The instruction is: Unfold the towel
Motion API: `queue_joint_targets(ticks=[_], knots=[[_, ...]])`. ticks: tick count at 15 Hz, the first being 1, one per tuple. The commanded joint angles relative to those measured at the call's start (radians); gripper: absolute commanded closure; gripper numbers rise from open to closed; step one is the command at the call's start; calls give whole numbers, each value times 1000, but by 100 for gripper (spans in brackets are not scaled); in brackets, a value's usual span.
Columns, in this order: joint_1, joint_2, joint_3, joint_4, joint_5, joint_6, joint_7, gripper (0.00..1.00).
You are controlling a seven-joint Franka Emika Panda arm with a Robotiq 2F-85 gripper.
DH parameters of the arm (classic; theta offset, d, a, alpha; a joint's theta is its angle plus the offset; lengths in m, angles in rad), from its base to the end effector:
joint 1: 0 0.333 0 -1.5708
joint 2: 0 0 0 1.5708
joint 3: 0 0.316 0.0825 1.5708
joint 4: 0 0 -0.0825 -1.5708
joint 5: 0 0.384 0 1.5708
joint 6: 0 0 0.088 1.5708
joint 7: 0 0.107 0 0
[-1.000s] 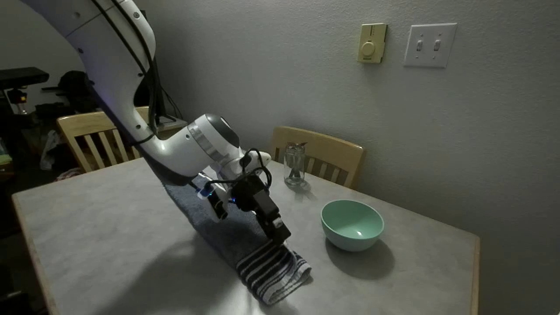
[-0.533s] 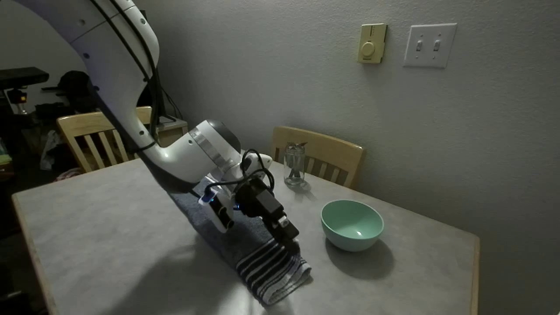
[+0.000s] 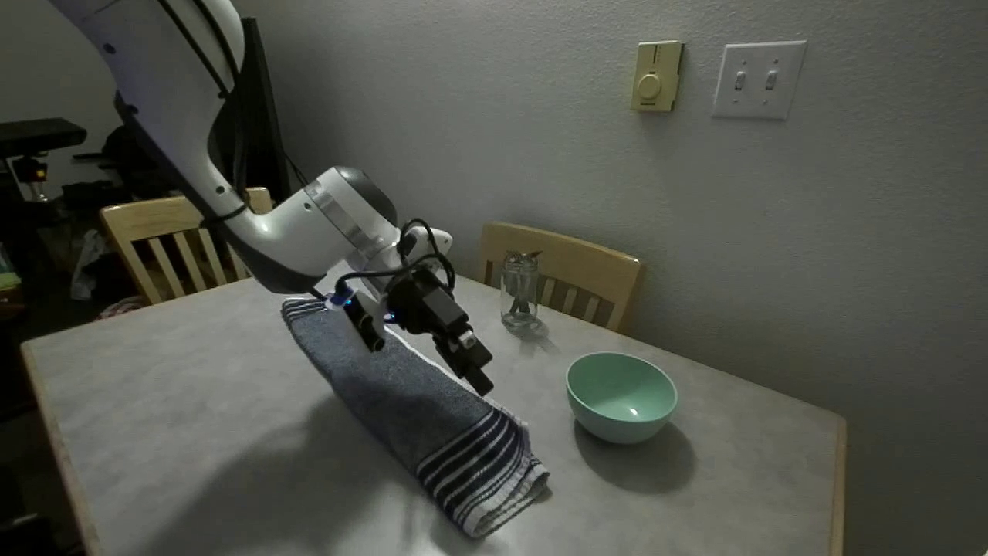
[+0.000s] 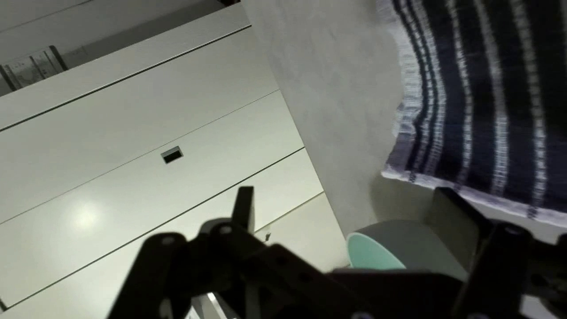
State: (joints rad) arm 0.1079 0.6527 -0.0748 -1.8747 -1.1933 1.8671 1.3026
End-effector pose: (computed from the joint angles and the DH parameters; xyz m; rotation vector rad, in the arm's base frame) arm 0.5930 -0.0505 0.1613 1.9359 -0.4553 0.1928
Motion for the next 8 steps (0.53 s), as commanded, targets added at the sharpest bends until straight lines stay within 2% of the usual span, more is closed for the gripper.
queue_joint_targets(ticks=[1,5,8], knots=[[-30,-133,89,-76,107,7,-195,0],[-36,-217,124,-32,339,-48,-458,0],[-40,-291,118,-19,500,-29,-633,0]])
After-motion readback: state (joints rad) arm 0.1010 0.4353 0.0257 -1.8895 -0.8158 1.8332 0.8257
